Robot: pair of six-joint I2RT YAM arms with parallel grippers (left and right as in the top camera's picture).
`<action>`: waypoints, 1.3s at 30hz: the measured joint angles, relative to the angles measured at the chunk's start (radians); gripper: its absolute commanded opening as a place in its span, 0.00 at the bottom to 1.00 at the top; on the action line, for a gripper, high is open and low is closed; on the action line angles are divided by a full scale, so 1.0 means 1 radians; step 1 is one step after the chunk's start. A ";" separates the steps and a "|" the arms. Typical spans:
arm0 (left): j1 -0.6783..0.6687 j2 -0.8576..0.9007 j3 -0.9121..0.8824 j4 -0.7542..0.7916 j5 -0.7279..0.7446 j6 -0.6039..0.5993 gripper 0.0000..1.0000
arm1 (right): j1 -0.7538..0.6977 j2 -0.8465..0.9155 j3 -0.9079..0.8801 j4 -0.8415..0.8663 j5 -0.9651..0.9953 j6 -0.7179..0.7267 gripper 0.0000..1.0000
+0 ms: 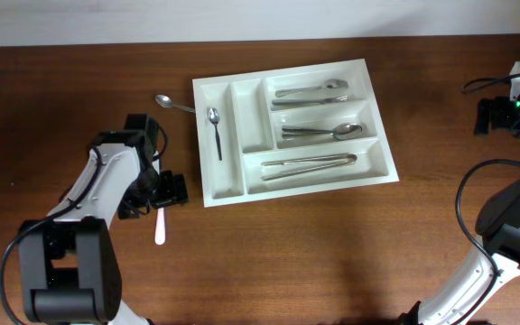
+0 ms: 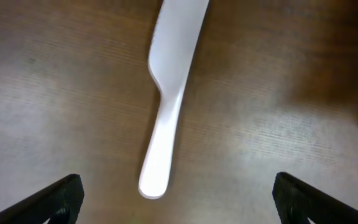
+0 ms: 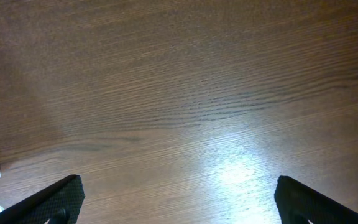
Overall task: Pack container
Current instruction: 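Move the left gripper over the white plastic knife, then lower the left gripper onto the knife handle and close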
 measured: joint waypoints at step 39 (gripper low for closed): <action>0.000 0.000 -0.110 0.195 -0.017 0.084 0.96 | 0.000 0.000 0.000 0.000 0.000 0.000 0.99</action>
